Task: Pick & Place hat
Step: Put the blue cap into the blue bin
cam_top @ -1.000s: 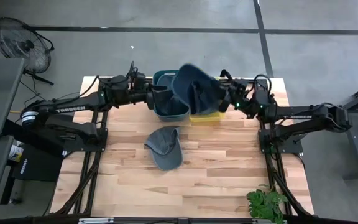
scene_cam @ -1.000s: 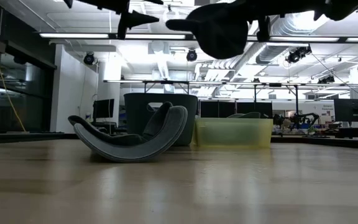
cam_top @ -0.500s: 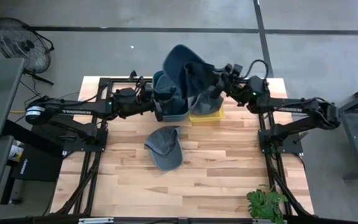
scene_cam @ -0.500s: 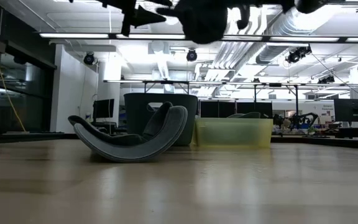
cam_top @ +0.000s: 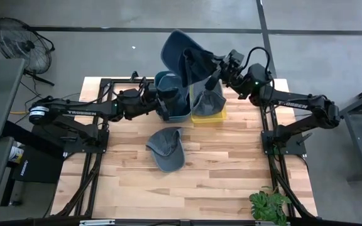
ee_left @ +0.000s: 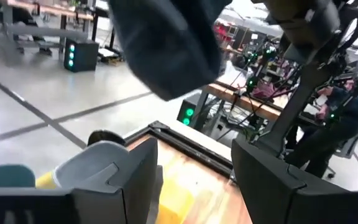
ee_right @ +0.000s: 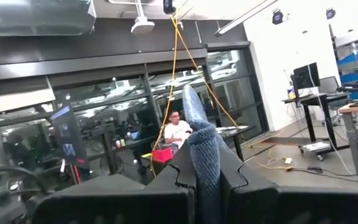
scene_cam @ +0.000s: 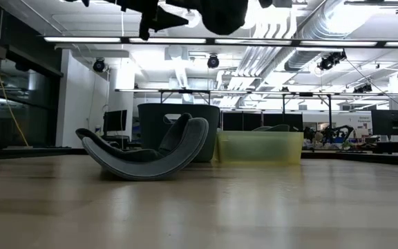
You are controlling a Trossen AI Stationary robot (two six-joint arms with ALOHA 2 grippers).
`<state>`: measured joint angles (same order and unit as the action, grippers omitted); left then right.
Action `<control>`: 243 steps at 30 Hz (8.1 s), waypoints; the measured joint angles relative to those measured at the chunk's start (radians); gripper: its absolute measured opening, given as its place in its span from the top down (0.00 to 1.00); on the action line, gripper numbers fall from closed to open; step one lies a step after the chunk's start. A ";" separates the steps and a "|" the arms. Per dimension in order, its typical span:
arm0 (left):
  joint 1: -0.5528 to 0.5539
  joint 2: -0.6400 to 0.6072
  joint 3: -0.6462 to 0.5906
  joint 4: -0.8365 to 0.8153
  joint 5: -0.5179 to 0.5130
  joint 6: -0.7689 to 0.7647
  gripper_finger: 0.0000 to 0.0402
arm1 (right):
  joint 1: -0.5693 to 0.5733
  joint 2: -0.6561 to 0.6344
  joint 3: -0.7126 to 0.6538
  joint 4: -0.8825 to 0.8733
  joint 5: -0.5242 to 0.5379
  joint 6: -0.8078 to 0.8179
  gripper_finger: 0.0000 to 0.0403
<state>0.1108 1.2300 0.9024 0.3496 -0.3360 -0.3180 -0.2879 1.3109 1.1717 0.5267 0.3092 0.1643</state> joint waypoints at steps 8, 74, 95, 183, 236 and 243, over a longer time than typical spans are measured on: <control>0.000 0.082 -0.006 0.084 0.000 0.180 0.50 | -0.007 0.014 0.002 0.032 0.019 0.017 0.99; 0.016 0.437 0.231 0.295 -0.406 0.072 0.50 | -0.072 -0.026 0.001 -0.080 -0.003 -0.034 0.99; 0.027 0.437 0.231 0.370 -0.302 0.069 0.50 | -0.073 -0.026 0.001 -0.089 -0.021 -0.023 0.99; 0.127 0.261 0.232 -0.030 -0.181 0.080 1.00 | -0.065 -0.311 0.001 -0.847 -0.101 -0.030 0.48; 0.452 0.350 0.231 -0.599 0.438 -0.156 1.00 | -0.065 -0.209 -0.091 -0.909 -0.232 0.127 0.48; 0.452 0.330 0.231 -0.789 0.346 -0.187 1.00 | -0.065 -0.129 -0.091 -0.908 -0.265 0.127 0.48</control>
<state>0.5623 1.5604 1.1335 -0.4394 0.0105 -0.5047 -0.3527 1.1818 1.0809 -0.3813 0.0445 0.2916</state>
